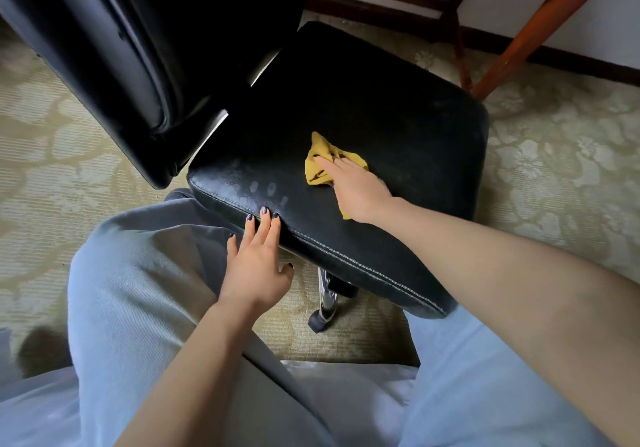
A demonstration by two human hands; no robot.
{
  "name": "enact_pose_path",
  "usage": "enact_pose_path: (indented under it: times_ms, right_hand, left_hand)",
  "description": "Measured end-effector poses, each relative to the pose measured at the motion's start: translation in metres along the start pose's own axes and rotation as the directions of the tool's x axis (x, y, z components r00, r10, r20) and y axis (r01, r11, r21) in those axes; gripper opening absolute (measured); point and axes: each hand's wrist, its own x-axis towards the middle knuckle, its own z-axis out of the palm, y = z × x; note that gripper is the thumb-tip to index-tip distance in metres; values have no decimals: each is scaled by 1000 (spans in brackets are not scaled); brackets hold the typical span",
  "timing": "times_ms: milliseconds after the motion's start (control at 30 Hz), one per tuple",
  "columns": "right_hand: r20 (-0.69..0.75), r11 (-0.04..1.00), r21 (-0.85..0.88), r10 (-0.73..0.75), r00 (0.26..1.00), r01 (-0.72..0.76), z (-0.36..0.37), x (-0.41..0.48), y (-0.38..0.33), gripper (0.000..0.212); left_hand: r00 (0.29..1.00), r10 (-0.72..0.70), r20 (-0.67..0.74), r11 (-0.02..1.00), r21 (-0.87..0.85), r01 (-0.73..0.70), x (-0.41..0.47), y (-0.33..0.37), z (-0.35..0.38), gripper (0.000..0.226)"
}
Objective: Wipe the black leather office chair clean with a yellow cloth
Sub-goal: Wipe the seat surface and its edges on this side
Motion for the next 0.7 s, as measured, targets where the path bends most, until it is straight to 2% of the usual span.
enact_pose_path:
  times_ms: [133, 300, 400, 567, 633, 700]
  right_hand:
    - [48, 998, -37, 53, 997, -51, -18, -15, 18, 68]
    - [47, 966, -18, 259, 965, -259, -23, -40, 41, 62]
    - [15, 942, -42, 334, 942, -333, -24, -56, 47, 55]
    - [-51, 927, -156, 336, 940, -340, -9, -88, 35, 48]
    - [-97, 948, -135, 278, 956, -289, 4, -105, 25, 47]
    - [-178, 983, -48, 165, 970, -176, 17, -121, 13, 46]
  left_hand:
    - [1000, -8, 4, 1000, 7, 8, -4, 0, -2, 80]
    - [1000, -16, -13, 998, 62, 17, -5, -1, -3, 77]
    - [1000, -16, -8, 997, 76, 17, -4, 0, -3, 76]
    - [1000, -17, -20, 997, 73, 18, -2, 1, -1, 73]
    - [999, -21, -28, 998, 55, 22, -2, 1, -1, 72]
    - [999, -26, -39, 999, 23, 27, -3, 0, -2, 72]
